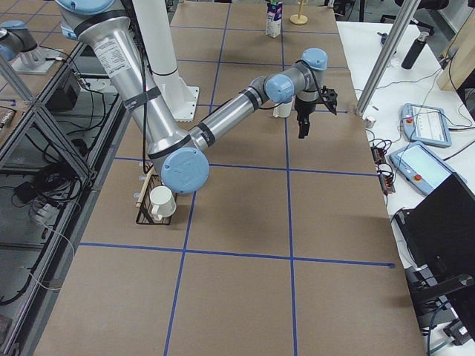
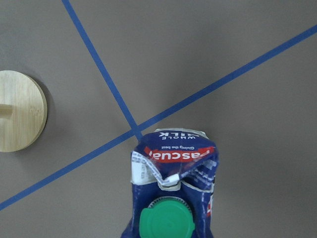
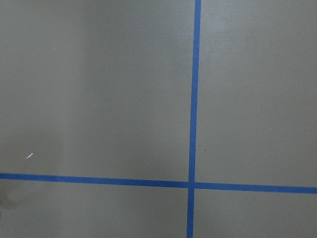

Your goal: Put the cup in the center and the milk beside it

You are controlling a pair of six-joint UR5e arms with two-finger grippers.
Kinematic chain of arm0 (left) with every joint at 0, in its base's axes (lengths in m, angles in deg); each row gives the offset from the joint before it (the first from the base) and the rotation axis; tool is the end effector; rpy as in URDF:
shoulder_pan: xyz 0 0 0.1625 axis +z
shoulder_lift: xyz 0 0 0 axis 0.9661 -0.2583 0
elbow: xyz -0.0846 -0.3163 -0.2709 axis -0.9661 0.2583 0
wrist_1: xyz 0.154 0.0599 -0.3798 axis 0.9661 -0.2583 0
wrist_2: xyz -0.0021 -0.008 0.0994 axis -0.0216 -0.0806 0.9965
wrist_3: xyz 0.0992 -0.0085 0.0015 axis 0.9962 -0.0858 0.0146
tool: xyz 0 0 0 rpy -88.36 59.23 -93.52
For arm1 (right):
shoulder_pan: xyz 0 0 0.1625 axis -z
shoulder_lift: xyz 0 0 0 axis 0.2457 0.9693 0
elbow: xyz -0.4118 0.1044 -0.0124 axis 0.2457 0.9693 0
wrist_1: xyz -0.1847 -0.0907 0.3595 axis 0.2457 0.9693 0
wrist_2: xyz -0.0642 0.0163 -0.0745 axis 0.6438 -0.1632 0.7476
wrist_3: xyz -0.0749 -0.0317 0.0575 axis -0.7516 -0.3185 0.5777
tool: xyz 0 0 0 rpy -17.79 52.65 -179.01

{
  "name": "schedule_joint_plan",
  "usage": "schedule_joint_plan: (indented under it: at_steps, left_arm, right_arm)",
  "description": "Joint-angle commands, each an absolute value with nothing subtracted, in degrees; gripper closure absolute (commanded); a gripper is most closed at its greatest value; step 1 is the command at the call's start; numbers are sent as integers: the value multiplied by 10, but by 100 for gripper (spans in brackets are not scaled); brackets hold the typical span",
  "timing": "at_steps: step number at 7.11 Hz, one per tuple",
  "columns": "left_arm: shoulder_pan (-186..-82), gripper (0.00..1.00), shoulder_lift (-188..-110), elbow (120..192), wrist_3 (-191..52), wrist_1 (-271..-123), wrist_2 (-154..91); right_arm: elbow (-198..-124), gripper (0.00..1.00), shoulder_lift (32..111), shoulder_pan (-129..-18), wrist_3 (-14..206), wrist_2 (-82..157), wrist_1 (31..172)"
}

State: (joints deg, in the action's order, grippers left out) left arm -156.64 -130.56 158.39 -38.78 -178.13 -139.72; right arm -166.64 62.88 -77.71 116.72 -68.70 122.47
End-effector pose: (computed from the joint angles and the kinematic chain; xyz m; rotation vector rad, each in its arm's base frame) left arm 0.0056 -0.5165 0.6101 0.2522 0.6812 0.4771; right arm -0.2234 -0.6055 0.3150 0.0695 -0.8284 -0.0001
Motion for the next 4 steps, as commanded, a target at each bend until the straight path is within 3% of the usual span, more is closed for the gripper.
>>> schedule_joint_plan:
  at_steps: [1, 4]
  left_arm:
    - [-1563, 2, -1321, 1552, -388, -1803, -1398]
    - [-1544, 2, -1321, 1550, -393, -1802, -1402]
  right_arm:
    - [-1666, 0, 628, -777, 1167, -687, 1225]
    - [-1666, 0, 629, -773, 1168, -685, 1224]
